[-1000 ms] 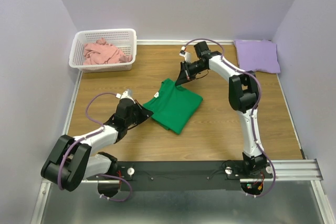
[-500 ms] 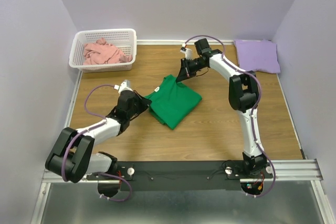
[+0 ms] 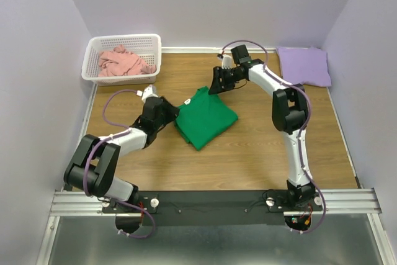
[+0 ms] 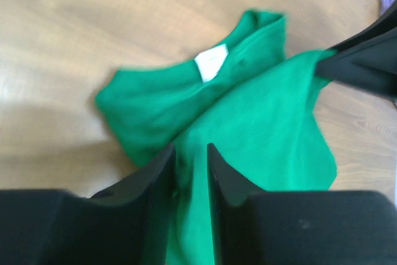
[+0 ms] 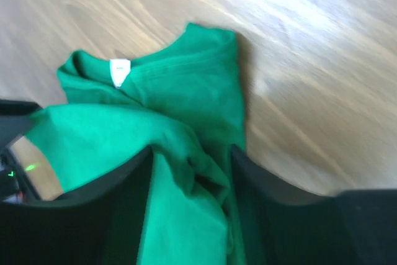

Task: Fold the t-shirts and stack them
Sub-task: Fold the tshirt

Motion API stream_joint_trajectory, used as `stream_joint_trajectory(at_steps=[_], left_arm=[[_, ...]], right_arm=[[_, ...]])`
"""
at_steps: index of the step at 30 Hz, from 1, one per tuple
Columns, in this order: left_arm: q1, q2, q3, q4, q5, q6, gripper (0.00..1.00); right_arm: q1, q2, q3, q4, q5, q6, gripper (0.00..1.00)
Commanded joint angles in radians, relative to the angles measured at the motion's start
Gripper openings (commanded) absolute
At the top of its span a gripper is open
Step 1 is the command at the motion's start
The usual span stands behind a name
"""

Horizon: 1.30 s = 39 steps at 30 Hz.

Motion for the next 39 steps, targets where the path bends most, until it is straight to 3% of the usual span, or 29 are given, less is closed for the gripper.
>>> stream_joint_trajectory(at_steps=[1, 2, 3, 5, 9, 11, 15, 16, 22, 27, 31, 35, 39], left_arm=[[0.007, -0.076, 0.056, -0.016, -0.08, 0.093, 0.64], [0.007, -0.095, 0.065, -0.048, -0.089, 0.105, 0.79], [0.007, -0.112, 0.074, -0.066, -0.094, 0.122, 0.83], [0.007, -0.173, 0.095, -0.129, -0.106, 0.154, 0.89], [-0.019, -0.288, 0.091, -0.238, -0.095, 0.13, 0.9], [-0.06, -0.346, 0.065, -0.275, -0.068, 0.09, 0.86], [-0.161, -0.383, 0.01, -0.28, -0.039, 0.006, 0.63], [-0.174, -0.374, 0.008, -0.278, -0.031, -0.01, 0.63], [-0.263, -0.149, 0.014, -0.168, 0.063, -0.057, 0.39], [-0.258, 0.017, 0.007, -0.163, 0.086, -0.108, 0.34], [-0.238, 0.081, -0.039, -0.143, 0.104, -0.125, 0.33], [-0.222, 0.094, -0.055, -0.171, 0.092, -0.102, 0.33], [-0.205, 0.075, -0.027, -0.201, 0.077, -0.041, 0.4]], right_arm=[[-0.001, -0.171, -0.111, 0.032, 0.179, 0.034, 0.65], [-0.001, -0.24, -0.184, 0.052, 0.202, 0.043, 0.66], [-0.001, -0.274, -0.22, 0.066, 0.222, 0.051, 0.67], [-0.001, -0.349, -0.301, 0.11, 0.278, 0.081, 0.69], [-0.001, -0.499, -0.468, 0.16, 0.252, 0.12, 0.7], [-0.001, -0.558, -0.57, 0.199, 0.145, 0.14, 0.69], [0.001, -0.592, -0.72, 0.291, 0.026, 0.195, 0.64], [-0.001, -0.595, -0.749, 0.313, 0.007, 0.21, 0.63], [-0.012, -0.543, -0.846, 0.413, -0.029, 0.261, 0.58], [-0.084, -0.442, -0.938, 0.534, -0.052, 0.325, 0.55], [-0.091, -0.414, -0.996, 0.532, -0.052, 0.319, 0.53], [-0.091, -0.502, -1.171, 0.535, -0.081, 0.42, 0.53], [-0.09, -0.683, -1.309, 0.532, -0.064, 0.48, 0.54]])
